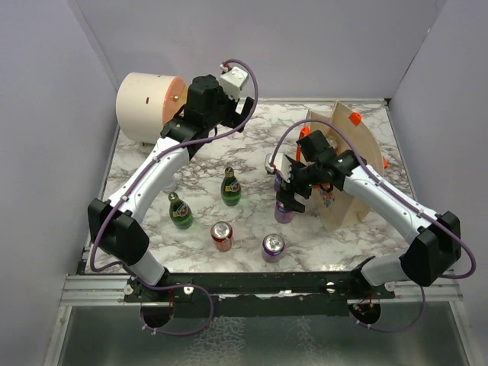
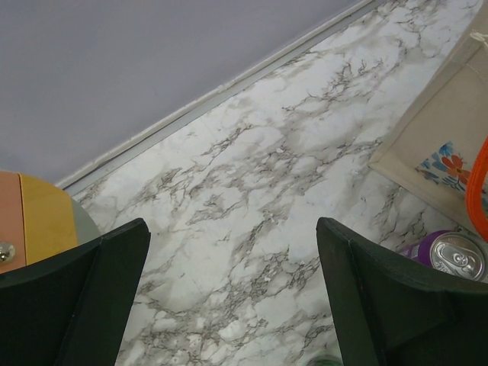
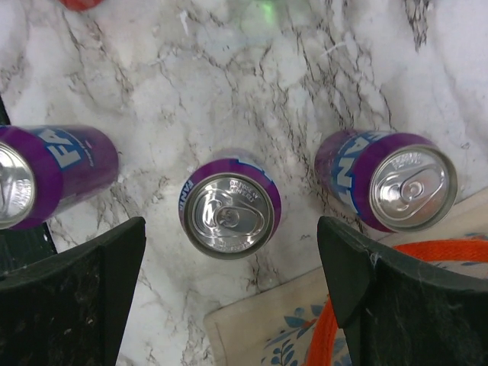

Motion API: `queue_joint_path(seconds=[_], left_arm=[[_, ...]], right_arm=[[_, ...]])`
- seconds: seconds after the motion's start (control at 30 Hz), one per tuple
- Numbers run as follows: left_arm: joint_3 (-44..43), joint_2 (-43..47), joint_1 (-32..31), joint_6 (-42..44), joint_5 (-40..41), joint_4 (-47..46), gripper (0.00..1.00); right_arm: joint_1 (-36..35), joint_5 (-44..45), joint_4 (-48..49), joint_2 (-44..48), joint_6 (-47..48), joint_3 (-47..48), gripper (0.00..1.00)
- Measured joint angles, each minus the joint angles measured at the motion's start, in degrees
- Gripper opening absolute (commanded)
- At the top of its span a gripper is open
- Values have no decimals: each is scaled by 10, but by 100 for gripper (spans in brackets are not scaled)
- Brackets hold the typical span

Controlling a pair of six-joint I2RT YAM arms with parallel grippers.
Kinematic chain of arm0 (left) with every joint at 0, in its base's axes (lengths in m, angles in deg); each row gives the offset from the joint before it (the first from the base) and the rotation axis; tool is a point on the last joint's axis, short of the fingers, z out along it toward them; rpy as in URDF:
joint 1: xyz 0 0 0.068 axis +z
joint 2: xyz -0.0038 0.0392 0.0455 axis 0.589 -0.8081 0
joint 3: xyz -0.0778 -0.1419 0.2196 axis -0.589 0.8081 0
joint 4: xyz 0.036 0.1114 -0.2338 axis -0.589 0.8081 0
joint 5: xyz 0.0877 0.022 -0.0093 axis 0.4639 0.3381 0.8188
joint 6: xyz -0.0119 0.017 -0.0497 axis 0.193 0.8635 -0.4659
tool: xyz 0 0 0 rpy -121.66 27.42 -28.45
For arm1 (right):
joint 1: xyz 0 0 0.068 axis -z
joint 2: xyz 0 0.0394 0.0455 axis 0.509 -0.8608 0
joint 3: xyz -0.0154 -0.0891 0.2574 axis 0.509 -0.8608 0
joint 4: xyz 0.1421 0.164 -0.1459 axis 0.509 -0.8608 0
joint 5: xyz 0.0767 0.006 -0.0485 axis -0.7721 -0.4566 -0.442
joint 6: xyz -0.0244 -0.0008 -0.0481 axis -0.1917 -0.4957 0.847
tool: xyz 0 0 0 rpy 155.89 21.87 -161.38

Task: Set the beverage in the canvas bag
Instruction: Pick up the drink from the center of the board.

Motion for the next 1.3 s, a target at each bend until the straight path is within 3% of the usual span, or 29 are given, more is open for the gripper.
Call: queue_joint_path(seconds=[0.5,1.0,1.3], left_arm=[[0,1,0,3,-25,0,93],[5,1,0,3,-45,3,93],[5,1,0,3,-52,4,93]], right_arm=[[0,43,19,-29,2,-49,93],[0,38,70,-83,-28,-58,80],[0,37,80,-83,-34,-63,59]])
